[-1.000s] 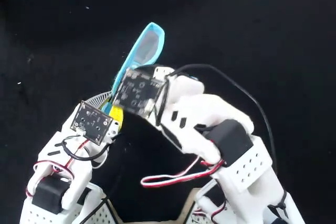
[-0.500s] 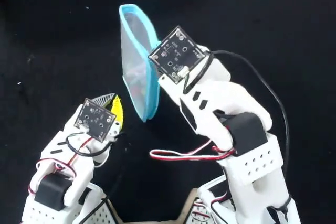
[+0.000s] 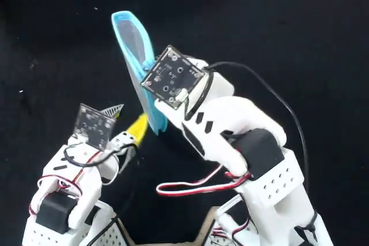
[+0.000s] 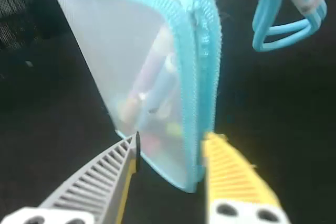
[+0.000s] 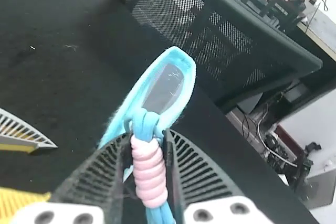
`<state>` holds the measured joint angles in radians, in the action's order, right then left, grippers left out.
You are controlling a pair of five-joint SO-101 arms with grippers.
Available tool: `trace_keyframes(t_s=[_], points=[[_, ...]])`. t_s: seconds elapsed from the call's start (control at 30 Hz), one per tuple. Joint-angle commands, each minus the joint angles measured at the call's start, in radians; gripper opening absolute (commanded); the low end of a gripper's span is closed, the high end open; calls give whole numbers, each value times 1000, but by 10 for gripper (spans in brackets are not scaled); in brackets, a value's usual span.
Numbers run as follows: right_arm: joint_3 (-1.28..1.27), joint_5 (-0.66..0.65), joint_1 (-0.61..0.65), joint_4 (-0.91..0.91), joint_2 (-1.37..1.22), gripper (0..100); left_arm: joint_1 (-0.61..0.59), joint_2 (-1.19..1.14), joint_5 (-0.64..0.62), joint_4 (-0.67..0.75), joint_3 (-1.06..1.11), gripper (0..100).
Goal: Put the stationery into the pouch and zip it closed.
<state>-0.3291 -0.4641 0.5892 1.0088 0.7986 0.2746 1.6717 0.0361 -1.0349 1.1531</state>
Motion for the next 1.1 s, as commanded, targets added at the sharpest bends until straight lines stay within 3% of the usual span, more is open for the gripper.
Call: trace_keyframes(t_s=[0.0,0.2,0.57,0.7,0.93,1.07], points=[[85,2,18,-15,1,10,33,-2,-81,8,-59,255],[199,2,20,14,-104,10,159,66,-157,35,-54,255],[364,2,107,175,-203,10,-50,127,-157,408,193,255],[361,2,101,176,-203,10,-71,129,-157,385,191,255],[375,2,100,219,-202,10,-240,130,-152,368,193,255],[371,2,101,219,-202,10,-243,130,-150,368,191,255]])
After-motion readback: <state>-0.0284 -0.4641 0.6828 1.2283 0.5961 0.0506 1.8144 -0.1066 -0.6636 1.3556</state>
